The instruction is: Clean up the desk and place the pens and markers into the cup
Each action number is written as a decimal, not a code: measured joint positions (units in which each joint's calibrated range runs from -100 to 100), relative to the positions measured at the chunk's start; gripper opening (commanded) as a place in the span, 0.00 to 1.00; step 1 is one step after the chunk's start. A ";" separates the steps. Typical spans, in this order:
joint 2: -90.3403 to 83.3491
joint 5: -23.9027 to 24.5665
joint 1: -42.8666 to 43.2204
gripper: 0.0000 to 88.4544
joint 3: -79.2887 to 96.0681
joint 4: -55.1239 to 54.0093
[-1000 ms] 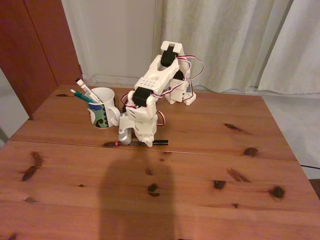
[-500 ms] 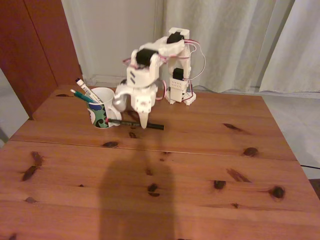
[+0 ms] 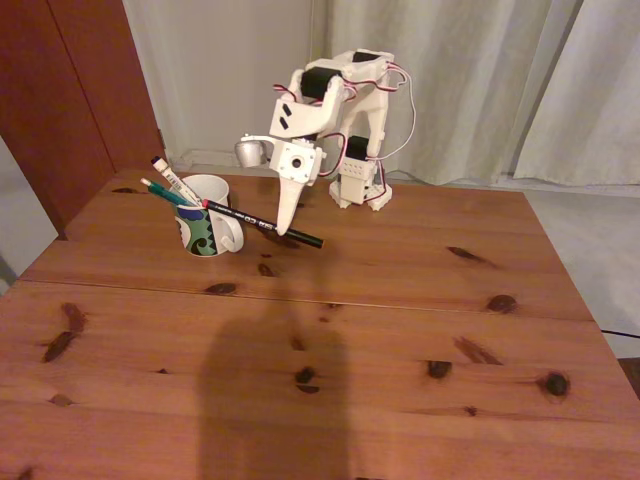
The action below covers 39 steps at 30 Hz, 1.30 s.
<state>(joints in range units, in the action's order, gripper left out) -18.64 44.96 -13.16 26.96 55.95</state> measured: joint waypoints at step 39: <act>-35.00 -32.23 -9.39 0.01 22.59 -8.30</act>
<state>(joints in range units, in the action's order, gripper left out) -53.64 12.72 -22.55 49.55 47.66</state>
